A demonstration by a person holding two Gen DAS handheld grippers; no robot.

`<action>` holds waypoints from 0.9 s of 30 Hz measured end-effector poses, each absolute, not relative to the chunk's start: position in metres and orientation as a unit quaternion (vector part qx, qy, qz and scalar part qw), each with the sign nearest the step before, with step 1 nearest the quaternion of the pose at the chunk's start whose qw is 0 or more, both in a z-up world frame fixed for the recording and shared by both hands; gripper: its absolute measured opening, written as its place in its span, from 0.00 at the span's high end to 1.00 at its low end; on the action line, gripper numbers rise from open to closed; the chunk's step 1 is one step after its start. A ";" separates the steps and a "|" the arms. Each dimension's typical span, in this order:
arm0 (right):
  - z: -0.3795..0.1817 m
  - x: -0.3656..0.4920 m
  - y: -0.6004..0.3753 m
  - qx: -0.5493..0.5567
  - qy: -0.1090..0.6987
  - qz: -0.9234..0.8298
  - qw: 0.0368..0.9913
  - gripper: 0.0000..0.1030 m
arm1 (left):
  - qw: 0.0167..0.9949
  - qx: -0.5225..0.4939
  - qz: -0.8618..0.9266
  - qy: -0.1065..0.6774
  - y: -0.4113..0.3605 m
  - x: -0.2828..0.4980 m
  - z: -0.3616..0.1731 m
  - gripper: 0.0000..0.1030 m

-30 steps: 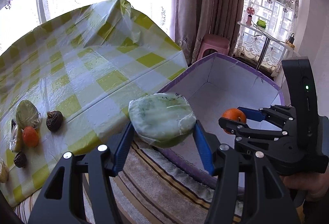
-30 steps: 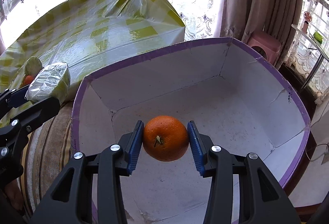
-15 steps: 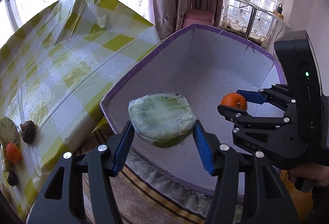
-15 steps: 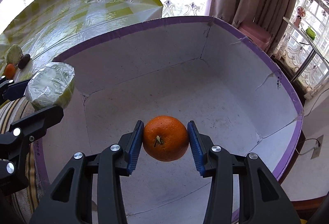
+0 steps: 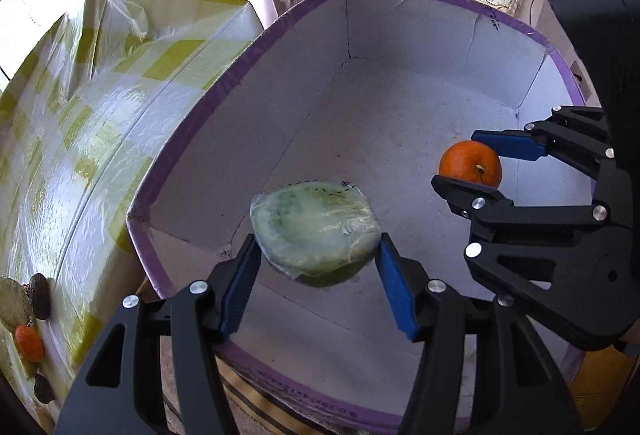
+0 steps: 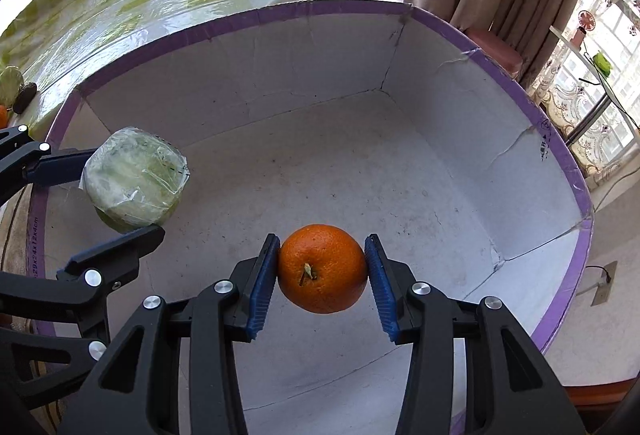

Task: Organize fruits
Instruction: 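Open both tools to drop the green half and orange into the box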

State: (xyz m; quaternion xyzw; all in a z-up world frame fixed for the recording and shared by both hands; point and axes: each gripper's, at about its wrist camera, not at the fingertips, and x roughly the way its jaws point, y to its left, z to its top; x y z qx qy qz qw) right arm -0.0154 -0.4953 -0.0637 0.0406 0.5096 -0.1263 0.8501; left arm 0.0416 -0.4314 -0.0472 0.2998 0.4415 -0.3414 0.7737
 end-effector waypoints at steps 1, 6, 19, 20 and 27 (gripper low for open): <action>-0.065 -0.015 -0.496 0.043 0.514 -0.125 0.848 0.57 | 0.770 0.305 -0.342 0.443 -0.434 0.042 -0.050 0.43; -0.069 -0.011 -0.496 0.041 0.534 -0.124 0.835 0.56 | 0.766 0.327 -0.330 0.444 -0.441 0.046 -0.056 0.42; -0.075 -0.008 -0.498 0.034 0.560 -0.129 0.818 0.49 | 0.764 0.345 -0.318 0.443 -0.447 0.049 -0.057 0.36; -0.076 -0.008 -0.497 0.032 0.560 -0.129 0.818 0.49 | 0.764 0.345 -0.318 0.443 -0.447 0.049 -0.057 0.35; -0.076 -0.010 -0.496 0.023 0.555 -0.142 0.819 0.44 | 0.769 0.332 -0.326 0.439 -0.444 0.046 -0.052 0.31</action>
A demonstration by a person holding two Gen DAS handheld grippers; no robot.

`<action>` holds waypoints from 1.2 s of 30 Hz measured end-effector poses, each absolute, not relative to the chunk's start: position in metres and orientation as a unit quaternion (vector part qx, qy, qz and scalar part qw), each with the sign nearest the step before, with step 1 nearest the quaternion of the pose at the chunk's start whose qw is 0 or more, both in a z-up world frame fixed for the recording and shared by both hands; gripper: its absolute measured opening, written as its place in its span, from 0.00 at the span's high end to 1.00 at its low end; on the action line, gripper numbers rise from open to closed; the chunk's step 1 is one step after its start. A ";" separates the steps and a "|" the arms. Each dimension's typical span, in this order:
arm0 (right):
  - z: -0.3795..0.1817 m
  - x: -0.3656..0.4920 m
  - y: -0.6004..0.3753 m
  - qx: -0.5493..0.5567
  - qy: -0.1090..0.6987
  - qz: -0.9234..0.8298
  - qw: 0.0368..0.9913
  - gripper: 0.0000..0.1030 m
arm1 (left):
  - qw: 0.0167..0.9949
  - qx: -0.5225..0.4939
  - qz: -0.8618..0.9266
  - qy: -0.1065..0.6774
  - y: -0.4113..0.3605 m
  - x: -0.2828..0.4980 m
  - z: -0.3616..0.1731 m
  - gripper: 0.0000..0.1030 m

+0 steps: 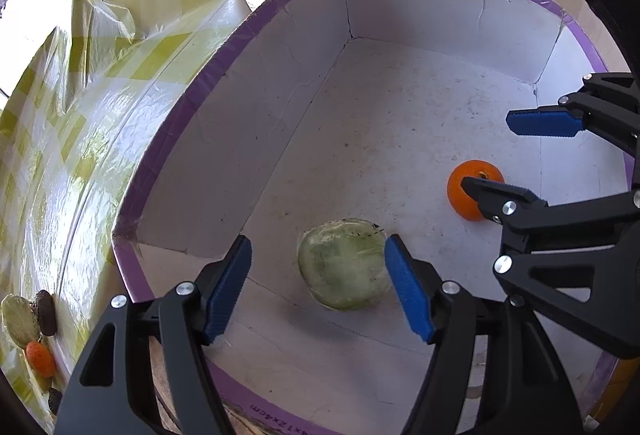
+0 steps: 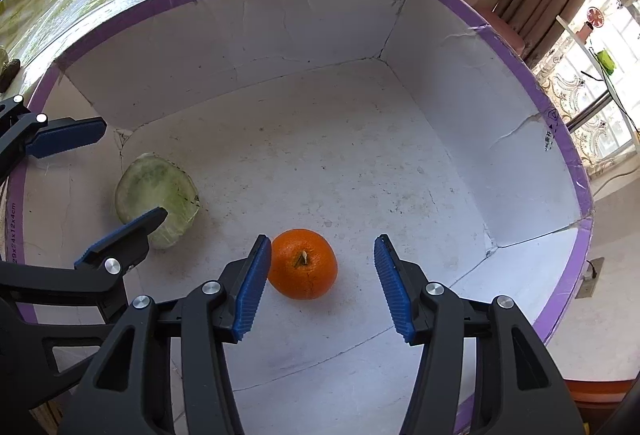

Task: Organize fruits
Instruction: 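Open both tools to drop the green half and orange into the box, then withdraw both open tools from the box back toward the table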

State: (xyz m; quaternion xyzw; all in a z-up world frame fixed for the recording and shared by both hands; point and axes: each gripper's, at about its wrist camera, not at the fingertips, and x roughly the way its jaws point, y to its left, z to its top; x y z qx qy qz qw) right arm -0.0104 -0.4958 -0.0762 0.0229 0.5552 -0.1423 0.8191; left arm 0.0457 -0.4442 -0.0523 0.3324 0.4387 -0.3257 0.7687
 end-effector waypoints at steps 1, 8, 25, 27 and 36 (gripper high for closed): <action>-0.075 -0.011 -0.498 0.022 0.553 -0.147 0.820 0.41 | 0.772 0.326 -0.326 0.438 -0.443 0.047 -0.050 0.29; -0.066 -0.013 -0.504 0.007 0.538 -0.172 0.825 0.21 | 0.775 0.292 -0.350 0.438 -0.437 0.048 -0.039 0.24; -0.022 -0.017 -0.507 0.045 0.481 -0.165 0.860 0.15 | 0.859 0.156 -0.361 0.329 -0.378 0.034 0.020 0.02; -0.020 -0.018 -0.502 0.051 0.474 -0.159 0.865 0.15 | 0.869 0.136 -0.354 0.317 -0.366 0.033 0.028 0.02; 0.000 -0.017 -0.468 0.073 0.435 -0.105 0.892 0.15 | 0.905 0.036 -0.304 0.297 -0.290 0.041 0.051 0.02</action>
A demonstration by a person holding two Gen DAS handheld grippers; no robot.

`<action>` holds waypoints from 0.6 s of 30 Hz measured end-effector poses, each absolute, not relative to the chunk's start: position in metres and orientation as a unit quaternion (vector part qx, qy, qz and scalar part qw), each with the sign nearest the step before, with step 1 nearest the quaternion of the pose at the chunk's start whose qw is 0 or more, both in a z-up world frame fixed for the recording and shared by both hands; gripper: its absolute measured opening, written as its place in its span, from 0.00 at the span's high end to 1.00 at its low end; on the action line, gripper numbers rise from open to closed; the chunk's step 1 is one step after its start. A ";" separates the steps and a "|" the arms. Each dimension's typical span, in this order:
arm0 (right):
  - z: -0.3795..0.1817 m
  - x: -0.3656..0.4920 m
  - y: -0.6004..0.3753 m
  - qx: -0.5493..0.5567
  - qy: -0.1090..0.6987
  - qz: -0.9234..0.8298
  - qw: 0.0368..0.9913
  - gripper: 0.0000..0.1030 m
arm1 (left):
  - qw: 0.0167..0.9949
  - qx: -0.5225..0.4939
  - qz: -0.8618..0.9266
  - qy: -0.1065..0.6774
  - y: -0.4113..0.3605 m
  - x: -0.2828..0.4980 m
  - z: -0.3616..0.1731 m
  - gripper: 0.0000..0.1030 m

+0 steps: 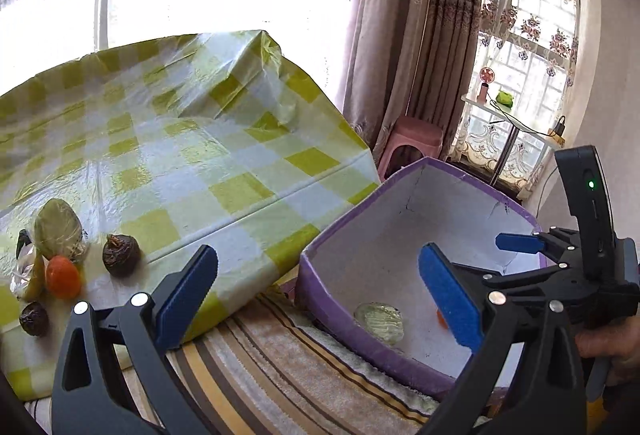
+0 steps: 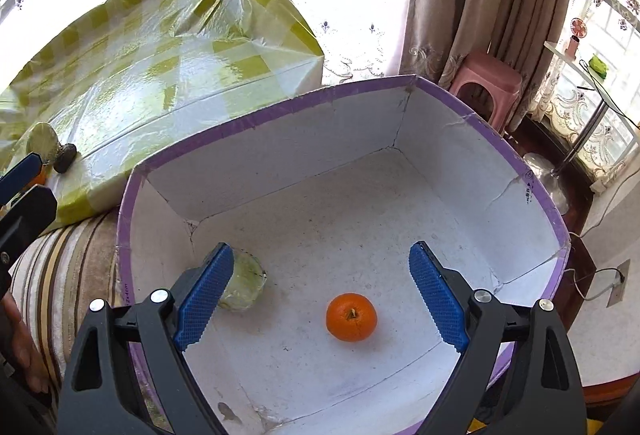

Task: Organize fruits
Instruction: 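Withdraw both open tools from the box back toward the table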

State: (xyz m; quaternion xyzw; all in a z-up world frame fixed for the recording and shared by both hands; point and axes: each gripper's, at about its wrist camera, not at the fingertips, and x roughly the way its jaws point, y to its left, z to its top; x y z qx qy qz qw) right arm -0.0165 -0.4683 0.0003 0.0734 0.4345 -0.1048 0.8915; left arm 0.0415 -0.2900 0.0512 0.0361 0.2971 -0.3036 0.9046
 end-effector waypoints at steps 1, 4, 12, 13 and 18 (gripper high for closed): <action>0.002 -0.015 -0.461 0.071 0.431 -0.097 0.894 0.15 | 0.908 0.028 -0.296 0.296 -0.280 0.043 0.053 0.02; 0.005 -0.012 -0.438 0.065 0.423 -0.070 0.901 0.15 | 0.916 0.010 -0.273 0.293 -0.253 0.047 0.057 0.02; 0.008 -0.003 -0.379 0.055 0.414 0.006 0.909 0.15 | 0.934 -0.027 -0.200 0.294 -0.177 0.053 0.063 0.02; 0.009 -0.003 -0.373 0.056 0.412 0.014 0.909 0.15 | 0.936 -0.034 -0.188 0.296 -0.166 0.053 0.063 0.02; 0.009 -0.003 -0.347 0.059 0.401 0.046 0.913 0.15 | 0.950 -0.055 -0.099 0.293 -0.101 0.054 0.064 0.02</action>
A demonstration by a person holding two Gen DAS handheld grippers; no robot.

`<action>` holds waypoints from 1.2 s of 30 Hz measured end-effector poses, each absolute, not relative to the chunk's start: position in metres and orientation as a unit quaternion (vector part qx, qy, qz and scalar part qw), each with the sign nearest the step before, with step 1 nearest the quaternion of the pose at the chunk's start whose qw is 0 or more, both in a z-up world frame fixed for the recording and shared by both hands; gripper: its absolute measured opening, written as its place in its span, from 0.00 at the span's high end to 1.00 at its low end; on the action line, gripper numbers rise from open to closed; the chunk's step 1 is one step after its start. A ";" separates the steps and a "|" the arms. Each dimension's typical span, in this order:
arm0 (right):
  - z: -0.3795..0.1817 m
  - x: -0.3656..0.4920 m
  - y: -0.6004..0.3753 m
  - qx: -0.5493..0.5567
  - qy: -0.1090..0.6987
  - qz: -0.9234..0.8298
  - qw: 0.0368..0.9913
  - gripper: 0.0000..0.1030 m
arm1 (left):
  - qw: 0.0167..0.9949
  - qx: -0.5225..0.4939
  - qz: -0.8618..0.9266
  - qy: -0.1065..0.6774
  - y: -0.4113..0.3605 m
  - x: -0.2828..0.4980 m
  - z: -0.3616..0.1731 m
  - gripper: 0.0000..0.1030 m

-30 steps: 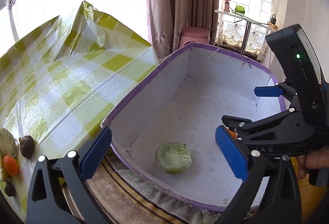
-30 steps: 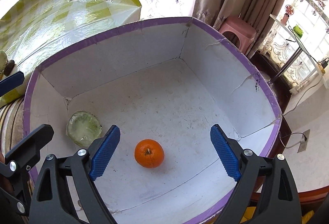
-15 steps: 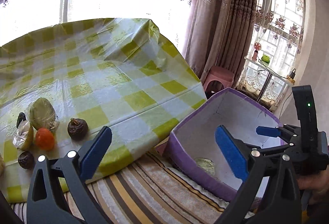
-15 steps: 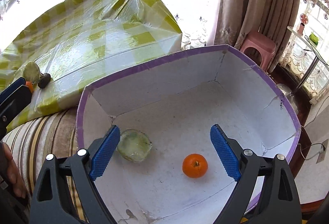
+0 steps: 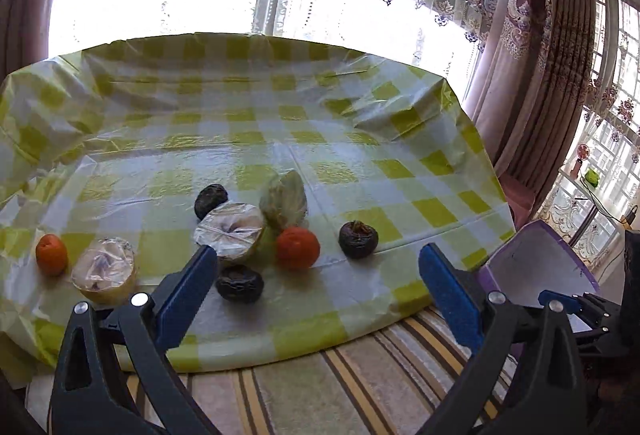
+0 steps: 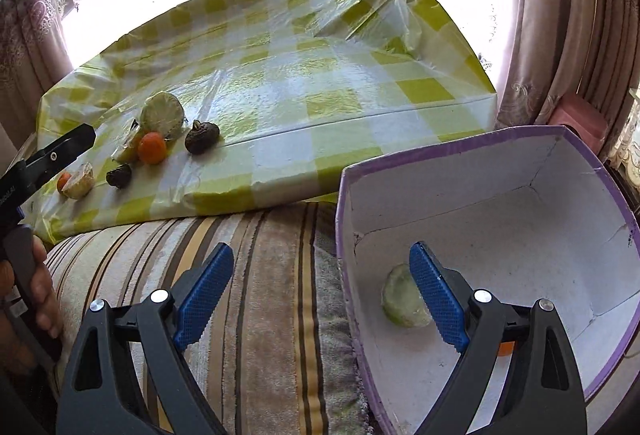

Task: Organize fruits
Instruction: 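Withdraw both open tools from the box back toward the table, then grasp the plastic-wrapped pale pomelo half with the left tool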

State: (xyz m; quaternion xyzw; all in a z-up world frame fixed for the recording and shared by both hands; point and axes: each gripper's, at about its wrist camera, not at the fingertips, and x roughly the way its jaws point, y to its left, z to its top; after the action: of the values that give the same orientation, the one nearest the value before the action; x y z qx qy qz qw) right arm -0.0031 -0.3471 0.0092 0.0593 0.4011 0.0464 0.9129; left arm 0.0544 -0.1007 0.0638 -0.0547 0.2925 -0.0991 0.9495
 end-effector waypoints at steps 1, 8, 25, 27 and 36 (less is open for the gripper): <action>0.010 -0.004 -0.342 0.056 0.398 0.051 0.914 0.15 | 0.950 -0.062 -0.078 0.295 -0.086 0.055 0.064 0.02; 0.008 0.007 -0.318 0.042 0.396 0.073 0.914 0.15 | 0.936 -0.096 0.028 0.337 -0.004 0.062 0.049 0.03; 0.020 0.053 -0.255 0.007 0.364 0.119 0.924 0.15 | 0.917 -0.026 0.063 0.393 -0.005 0.100 0.022 0.12; 0.022 0.060 -0.248 0.001 0.359 0.124 0.925 0.15 | 0.917 -0.039 0.060 0.392 -0.001 0.099 0.023 0.12; 0.031 0.093 -0.223 -0.003 0.343 0.148 0.928 0.15 | 0.916 -0.119 0.005 0.383 0.023 0.093 0.021 0.10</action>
State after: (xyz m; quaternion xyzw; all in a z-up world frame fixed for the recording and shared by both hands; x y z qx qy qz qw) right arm 0.0925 -0.2231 0.0307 -0.0032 0.3432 0.1480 0.9275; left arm 0.0928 0.0229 0.0213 -0.1194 0.3828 0.0048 0.9161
